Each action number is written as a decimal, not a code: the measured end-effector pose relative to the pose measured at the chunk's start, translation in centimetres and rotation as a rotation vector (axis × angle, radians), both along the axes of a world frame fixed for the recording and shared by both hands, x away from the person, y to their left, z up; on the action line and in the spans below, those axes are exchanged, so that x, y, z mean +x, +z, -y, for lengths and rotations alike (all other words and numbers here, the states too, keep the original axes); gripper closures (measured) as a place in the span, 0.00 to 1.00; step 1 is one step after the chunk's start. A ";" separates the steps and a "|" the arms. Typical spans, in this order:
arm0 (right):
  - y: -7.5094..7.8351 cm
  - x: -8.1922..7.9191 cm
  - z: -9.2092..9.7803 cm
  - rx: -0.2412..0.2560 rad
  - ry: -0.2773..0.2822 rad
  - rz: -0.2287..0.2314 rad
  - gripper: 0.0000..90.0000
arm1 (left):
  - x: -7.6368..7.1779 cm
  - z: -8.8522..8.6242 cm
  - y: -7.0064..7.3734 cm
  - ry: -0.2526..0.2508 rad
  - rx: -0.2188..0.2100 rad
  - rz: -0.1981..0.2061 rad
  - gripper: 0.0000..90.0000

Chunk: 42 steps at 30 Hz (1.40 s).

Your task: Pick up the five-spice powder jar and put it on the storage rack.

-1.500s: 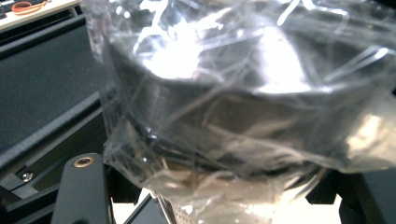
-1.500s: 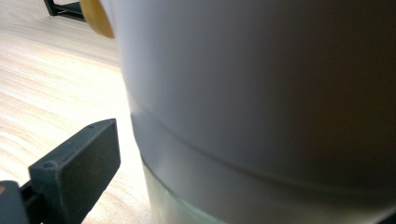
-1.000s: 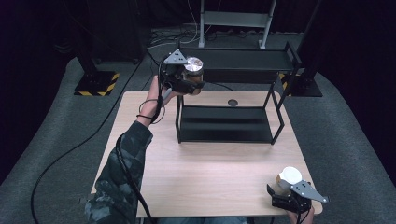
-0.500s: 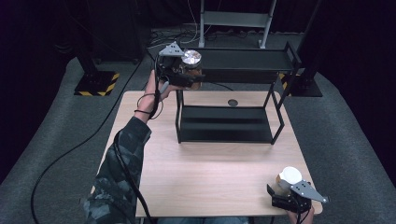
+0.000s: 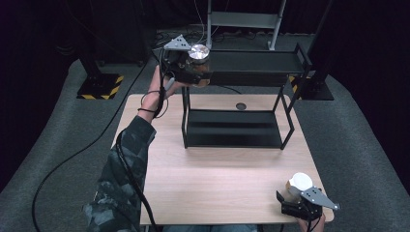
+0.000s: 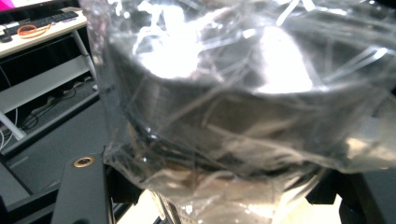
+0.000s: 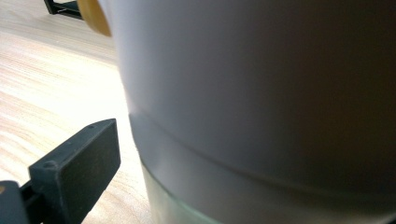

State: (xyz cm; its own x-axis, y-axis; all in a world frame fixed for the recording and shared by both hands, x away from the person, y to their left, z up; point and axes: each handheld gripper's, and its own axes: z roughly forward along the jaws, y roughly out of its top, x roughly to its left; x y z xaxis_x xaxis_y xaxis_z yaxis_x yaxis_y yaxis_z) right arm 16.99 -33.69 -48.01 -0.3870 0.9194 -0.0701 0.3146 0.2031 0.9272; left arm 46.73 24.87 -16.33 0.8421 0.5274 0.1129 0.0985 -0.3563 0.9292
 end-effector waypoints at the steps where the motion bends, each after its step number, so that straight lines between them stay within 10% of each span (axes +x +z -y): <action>1: 0.0 0.0 0.0 -0.001 0.000 0.000 0.00 | 0.0 0.0 0.1 0.000 -0.001 0.002 0.34; 42: 0.0 0.0 0.0 -0.003 0.004 0.001 0.00 | 5.3 3.0 3.0 0.086 0.015 -0.060 0.34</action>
